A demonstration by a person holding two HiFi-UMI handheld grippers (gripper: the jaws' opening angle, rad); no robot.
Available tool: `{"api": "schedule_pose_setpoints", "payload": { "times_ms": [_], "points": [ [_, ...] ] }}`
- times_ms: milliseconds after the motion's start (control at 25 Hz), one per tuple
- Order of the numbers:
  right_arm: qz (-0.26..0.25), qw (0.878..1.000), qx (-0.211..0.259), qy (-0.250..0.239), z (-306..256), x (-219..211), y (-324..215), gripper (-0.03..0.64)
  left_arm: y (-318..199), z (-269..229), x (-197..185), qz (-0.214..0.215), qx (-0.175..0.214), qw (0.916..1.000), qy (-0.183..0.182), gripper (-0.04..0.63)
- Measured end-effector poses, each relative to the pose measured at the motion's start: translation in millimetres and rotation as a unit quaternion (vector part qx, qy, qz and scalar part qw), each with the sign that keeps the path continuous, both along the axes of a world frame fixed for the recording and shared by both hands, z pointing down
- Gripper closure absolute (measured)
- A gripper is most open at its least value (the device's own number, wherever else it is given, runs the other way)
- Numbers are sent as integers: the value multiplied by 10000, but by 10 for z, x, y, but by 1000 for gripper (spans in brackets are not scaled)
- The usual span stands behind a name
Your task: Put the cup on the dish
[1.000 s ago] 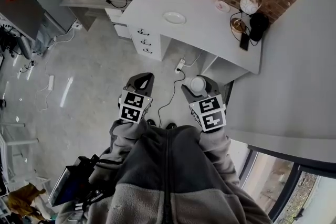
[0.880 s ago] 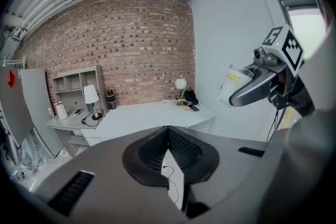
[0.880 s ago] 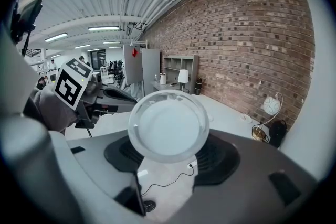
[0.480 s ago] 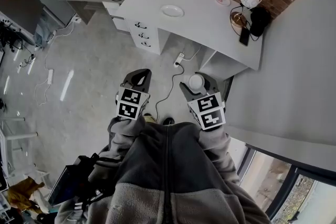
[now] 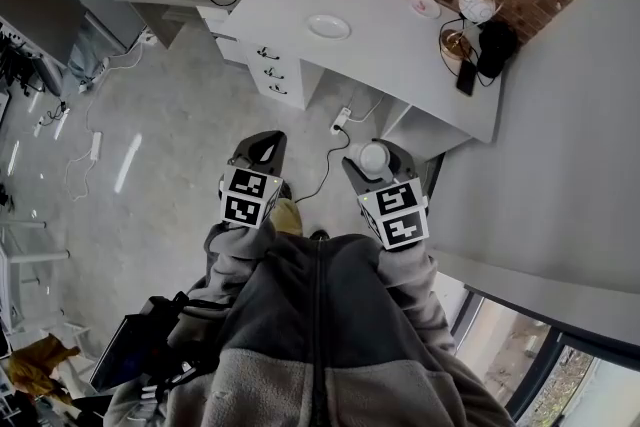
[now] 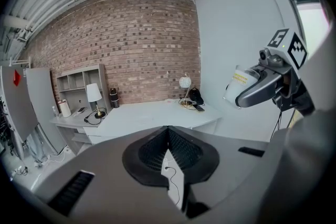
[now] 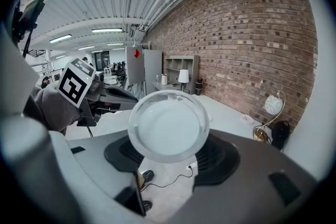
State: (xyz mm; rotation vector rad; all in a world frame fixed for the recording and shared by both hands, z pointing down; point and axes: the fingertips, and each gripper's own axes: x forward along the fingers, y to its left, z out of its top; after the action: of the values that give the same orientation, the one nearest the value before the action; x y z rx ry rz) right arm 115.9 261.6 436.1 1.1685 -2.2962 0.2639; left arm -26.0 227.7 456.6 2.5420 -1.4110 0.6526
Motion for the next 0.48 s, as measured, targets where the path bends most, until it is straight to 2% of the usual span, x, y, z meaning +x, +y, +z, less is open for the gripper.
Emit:
{"api": "schedule_pose_setpoints", "payload": {
  "times_ms": [160,480],
  "points": [
    [-6,10000,-39,1,49,-49,-133,359,-162,13,-43,-15,21,10000,32,589],
    [161,9999,-18,-28,78,-133,-752,359,-844,43,-85,117,46,9998,168,589]
  ]
}}
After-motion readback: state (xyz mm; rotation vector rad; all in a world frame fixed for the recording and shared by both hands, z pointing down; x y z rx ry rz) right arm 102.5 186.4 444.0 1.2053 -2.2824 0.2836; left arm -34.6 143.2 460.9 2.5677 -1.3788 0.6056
